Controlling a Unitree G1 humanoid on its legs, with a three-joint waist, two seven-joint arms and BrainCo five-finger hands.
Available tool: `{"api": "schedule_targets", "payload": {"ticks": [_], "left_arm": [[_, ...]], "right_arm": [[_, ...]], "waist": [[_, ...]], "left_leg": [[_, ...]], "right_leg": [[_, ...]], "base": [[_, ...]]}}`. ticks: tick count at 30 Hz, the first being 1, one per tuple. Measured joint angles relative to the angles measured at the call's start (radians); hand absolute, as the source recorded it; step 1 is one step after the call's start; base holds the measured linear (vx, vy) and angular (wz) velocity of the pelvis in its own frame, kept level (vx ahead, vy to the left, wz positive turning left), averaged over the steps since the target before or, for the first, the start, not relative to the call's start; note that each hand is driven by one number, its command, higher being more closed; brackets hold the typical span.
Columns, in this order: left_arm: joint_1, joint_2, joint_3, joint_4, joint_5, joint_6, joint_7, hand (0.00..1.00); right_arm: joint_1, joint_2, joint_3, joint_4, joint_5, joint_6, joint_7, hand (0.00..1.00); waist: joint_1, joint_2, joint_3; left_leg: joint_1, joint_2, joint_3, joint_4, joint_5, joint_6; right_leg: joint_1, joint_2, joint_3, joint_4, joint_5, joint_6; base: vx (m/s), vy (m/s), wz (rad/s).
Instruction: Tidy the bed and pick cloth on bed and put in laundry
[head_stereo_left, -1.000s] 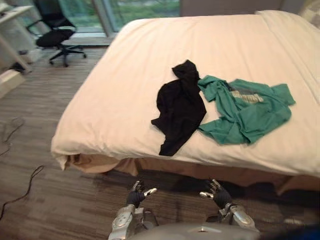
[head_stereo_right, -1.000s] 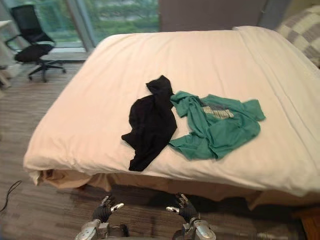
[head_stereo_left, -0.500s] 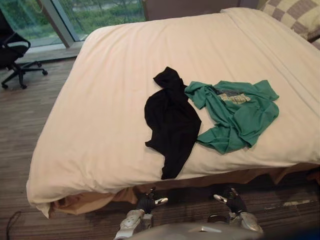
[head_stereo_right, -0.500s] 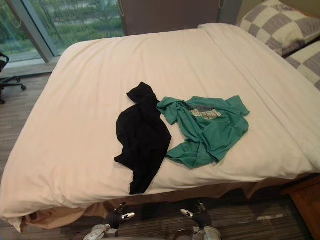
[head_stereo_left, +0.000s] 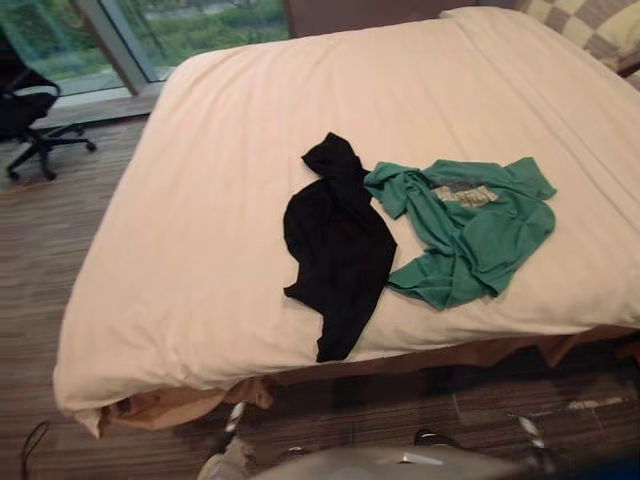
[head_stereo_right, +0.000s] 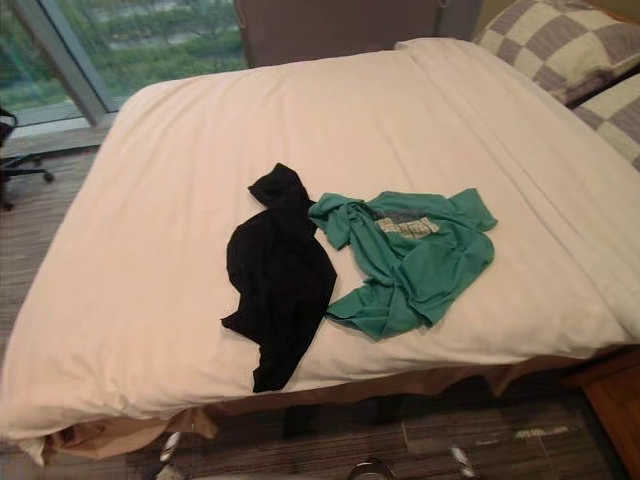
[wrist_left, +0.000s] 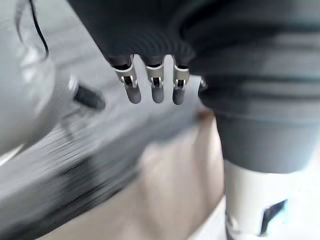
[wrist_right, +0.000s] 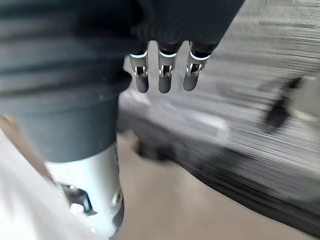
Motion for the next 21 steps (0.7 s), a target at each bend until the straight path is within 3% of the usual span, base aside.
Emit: {"api": "schedule_targets", "payload": {"ticks": [4, 6, 8, 11, 14, 17, 18, 19, 21], "left_arm": [[0.005, 0.138, 0.287, -0.001, -0.144, -0.001, 0.01, 0.0], [-0.005, 0.24, 0.358, -0.001, -0.15, -0.01, 0.01, 0.0], [-0.005, 0.374, 0.384, -0.015, -0.084, -0.071, 0.024, 0.0], [-0.038, 0.531, 0.333, -0.168, 0.061, -0.177, 0.058, 0.0], [-0.123, 0.671, 0.194, -0.311, 0.168, -0.24, 0.07, 0.0], [-0.166, 0.716, 0.112, -0.454, 0.333, -0.341, 0.069, 0.0], [-0.175, 0.718, 0.088, -0.513, 0.453, -0.408, 0.079, 0.0], [-0.188, 0.718, 0.054, -0.56, 0.523, -0.446, 0.076, 0.0], [-0.202, 0.716, -0.034, -0.643, 0.606, -0.479, 0.042, 0.0]], "right_arm": [[0.0, -0.167, -0.283, -0.008, -0.069, -0.064, 0.006, 0.0], [-0.028, -0.259, -0.369, -0.008, -0.104, -0.099, 0.01, 0.0], [-0.062, -0.352, -0.362, -0.011, -0.145, -0.14, 0.024, 0.0], [-0.094, -0.393, -0.227, -0.17, -0.213, -0.147, 0.021, 0.0], [-0.11, -0.437, -0.08, -0.387, -0.313, -0.143, 0.025, 0.0], [-0.111, -0.444, -0.044, -0.511, -0.368, -0.135, 0.045, 0.0], [-0.11, -0.444, -0.044, -0.528, -0.377, -0.135, 0.062, 0.0], [-0.11, -0.441, -0.041, -0.529, -0.381, -0.135, 0.075, 0.0], [-0.106, -0.431, -0.002, -0.545, -0.423, -0.134, 0.097, 0.0]], "waist": [[-0.002, 0.018, -0.011], [-0.012, 0.018, -0.016], [-0.02, 0.011, -0.034], [-0.022, -0.019, -0.053], [-0.025, -0.021, -0.06], [-0.032, -0.012, -0.066], [-0.044, -0.004, -0.065], [-0.057, 0.007, -0.063], [-0.072, 0.022, -0.061]], "left_leg": [[0.004, -0.005, -0.002, -0.071, 0.0, 0.0], [0.003, -0.006, -0.029, -0.106, -0.01, -0.007], [0.003, -0.007, -0.048, -0.123, -0.025, -0.015], [-0.011, -0.006, -0.057, -0.119, -0.024, -0.017], [-0.013, -0.012, -0.057, -0.117, -0.018, -0.009], [-0.013, -0.019, -0.056, -0.117, -0.014, -0.002], [-0.012, -0.023, -0.056, -0.119, -0.013, -0.001], [-0.009, -0.024, -0.054, -0.122, -0.013, -0.001], [0.016, -0.025, -0.049, -0.122, -0.013, -0.001]], "right_leg": [[0.0, 0.009, -0.064, 0.002, -0.025, 0.002], [-0.001, 0.018, -0.085, -0.002, -0.024, 0.003], [-0.002, 0.025, -0.091, -0.005, -0.018, 0.006], [-0.006, 0.036, -0.088, -0.025, 0.008, -0.003], [0.0, 0.038, -0.077, -0.049, 0.033, -0.011], [0.002, 0.038, -0.057, -0.074, 0.053, -0.019], [0.003, 0.038, -0.051, -0.081, 0.057, -0.022], [0.003, 0.038, -0.043, -0.083, 0.059, -0.024], [0.015, 0.039, -0.018, -0.081, 0.059, -0.025]], "base": [[-0.11, -0.009, 0.34], [-0.05, 0.014, 0.33], [-0.01, 0.02, 0.14], [0.0, -0.008, 0.0], [0.01, -0.019, -0.07], [0.02, -0.011, -0.16], [0.03, -0.015, -0.13], [0.04, -0.015, -0.14], [0.06, -0.027, -0.4]]}}
